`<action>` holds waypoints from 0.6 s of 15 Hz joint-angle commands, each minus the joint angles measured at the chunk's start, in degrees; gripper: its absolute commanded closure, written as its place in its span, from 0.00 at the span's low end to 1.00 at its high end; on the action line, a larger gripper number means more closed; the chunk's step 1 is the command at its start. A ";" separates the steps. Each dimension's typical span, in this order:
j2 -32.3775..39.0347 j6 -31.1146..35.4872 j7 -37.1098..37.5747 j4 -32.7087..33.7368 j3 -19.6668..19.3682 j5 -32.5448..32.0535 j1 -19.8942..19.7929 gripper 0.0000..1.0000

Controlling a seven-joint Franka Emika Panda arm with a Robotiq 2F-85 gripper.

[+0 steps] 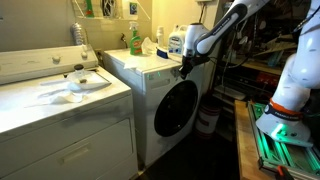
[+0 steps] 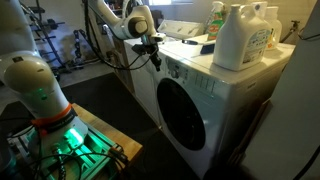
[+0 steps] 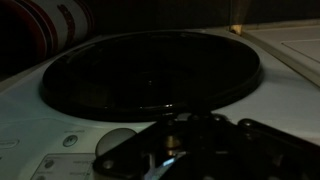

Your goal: Press the bottom and top button to the left on the dishwasher

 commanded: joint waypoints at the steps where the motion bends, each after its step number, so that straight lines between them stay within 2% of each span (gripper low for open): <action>1: 3.43 3.81 3.60 0.99 -2.11 -2.47 1.36 1.00; 9: 9.11 12.87 6.26 2.35 -7.21 -4.96 5.50 1.00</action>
